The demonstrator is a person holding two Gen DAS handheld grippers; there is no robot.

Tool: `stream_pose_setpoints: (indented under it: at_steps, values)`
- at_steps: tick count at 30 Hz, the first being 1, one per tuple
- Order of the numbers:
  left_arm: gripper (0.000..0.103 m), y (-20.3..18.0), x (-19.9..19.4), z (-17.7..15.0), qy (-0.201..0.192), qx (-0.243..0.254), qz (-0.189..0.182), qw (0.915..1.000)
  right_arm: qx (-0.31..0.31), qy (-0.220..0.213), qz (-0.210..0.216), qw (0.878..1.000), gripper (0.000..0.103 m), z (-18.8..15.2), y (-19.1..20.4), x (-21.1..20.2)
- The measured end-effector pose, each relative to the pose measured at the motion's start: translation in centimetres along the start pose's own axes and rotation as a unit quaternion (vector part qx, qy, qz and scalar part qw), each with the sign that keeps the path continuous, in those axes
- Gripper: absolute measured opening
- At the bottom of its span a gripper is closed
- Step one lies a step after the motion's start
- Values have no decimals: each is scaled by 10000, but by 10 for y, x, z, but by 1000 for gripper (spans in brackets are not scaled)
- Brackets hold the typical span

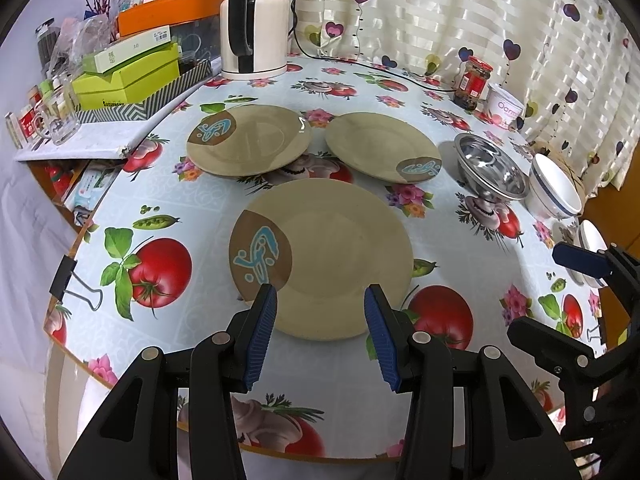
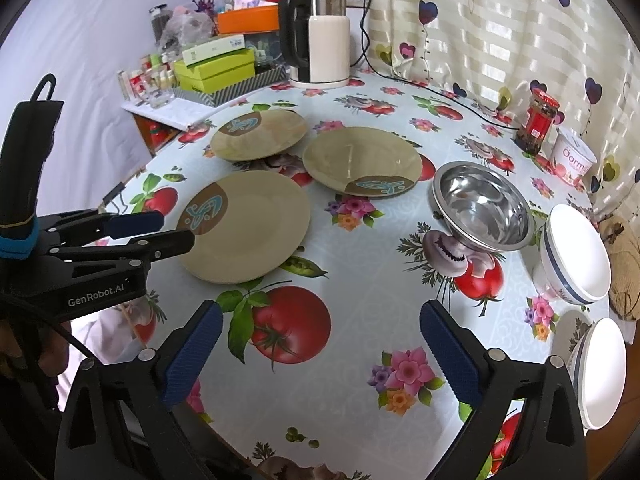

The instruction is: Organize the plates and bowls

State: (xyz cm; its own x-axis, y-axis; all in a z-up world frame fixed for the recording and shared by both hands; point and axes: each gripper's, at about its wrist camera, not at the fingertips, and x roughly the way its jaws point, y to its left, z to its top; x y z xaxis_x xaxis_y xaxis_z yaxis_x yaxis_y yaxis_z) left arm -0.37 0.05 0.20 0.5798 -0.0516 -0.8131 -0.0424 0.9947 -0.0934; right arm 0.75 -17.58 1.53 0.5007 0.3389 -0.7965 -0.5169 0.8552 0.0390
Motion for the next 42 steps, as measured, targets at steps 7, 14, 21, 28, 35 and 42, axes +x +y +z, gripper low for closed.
stream_pose_setpoints:
  at_steps: [7,14,21,28,35,42]
  values:
    - [47,0,0,2,-25,-14,16,10000,39,41,10,10000,97,0,0,4]
    - [47,0,0,4,-118,-54,16,9999,96,42,39,9999,92,0,-2,4]
    - [47,2,0,3,-138,-95,29,9999,164,41,24,9999,90,1,-4,5]
    - [47,4,1,2,-142,-97,-92,9998,196,85,-6,9998,84,3,-3,7]
    - [47,7,5,2,-89,-165,-50,9998,209,188,90,9996,77,3,-2,14]
    - [47,13,11,4,-9,-222,-61,9997,247,177,212,9993,77,5,-3,18]
